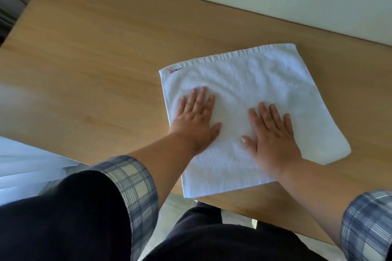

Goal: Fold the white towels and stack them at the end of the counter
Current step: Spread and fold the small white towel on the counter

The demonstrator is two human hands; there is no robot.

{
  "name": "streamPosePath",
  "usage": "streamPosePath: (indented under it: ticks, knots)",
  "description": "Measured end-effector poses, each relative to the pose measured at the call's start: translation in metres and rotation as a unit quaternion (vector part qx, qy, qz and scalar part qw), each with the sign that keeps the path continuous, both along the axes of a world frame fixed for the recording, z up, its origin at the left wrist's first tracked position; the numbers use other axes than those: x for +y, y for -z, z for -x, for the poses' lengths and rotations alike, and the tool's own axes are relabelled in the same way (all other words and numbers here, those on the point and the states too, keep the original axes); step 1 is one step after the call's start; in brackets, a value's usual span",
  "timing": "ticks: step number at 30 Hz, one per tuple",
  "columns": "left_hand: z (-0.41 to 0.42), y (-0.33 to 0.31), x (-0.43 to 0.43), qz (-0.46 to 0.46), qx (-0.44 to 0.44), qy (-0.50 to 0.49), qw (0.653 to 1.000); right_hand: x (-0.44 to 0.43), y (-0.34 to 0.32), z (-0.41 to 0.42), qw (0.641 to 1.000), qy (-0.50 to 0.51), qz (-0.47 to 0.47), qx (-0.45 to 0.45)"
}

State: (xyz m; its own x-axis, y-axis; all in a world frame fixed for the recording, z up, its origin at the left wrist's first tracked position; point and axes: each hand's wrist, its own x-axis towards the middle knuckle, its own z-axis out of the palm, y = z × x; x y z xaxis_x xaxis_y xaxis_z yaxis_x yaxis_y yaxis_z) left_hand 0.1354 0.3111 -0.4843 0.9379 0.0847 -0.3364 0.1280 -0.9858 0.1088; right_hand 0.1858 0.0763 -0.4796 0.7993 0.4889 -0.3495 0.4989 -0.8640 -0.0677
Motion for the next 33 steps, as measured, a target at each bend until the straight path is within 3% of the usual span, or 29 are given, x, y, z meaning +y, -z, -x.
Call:
streamPosePath:
  ticks: [4,7,11,15,20,23,25,30,33]
  knots:
    - [-0.03,-0.007,0.047,-0.033,0.009,-0.099,0.994,0.001,-0.003,0.0,1.0,0.006,0.001,0.007]
    - [-0.04,-0.015,0.033,-0.021,-0.001,-0.145,0.989,0.004,-0.007,0.0,1.0,0.019,-0.002,0.021]
    - [-0.032,-0.015,-0.023,0.048,-0.049,-0.062,0.996,0.012,-0.006,0.003,0.999,0.038,-0.026,0.03]
    - [-0.037,-0.003,-0.019,0.007,-0.034,-0.063,0.997,0.0,-0.007,-0.016,0.999,0.002,-0.039,0.02]
    - [-0.041,0.005,-0.014,-0.021,-0.052,-0.052,0.997,0.011,-0.012,-0.045,0.998,0.038,-0.052,0.02]
    - [-0.04,0.008,-0.016,-0.03,-0.057,-0.052,0.997,0.042,-0.011,-0.065,0.993,-0.09,-0.072,0.016]
    - [-0.04,0.009,-0.014,-0.03,-0.06,-0.053,0.996,0.048,-0.009,-0.095,0.992,-0.121,-0.046,0.008]
    - [-0.04,0.007,-0.015,-0.028,-0.057,-0.048,0.997,0.03,-0.008,-0.165,1.0,-0.015,-0.016,-0.006]
    - [-0.04,0.002,-0.015,-0.029,-0.038,-0.048,0.998,0.038,-0.011,-0.166,1.0,0.019,-0.014,-0.007]
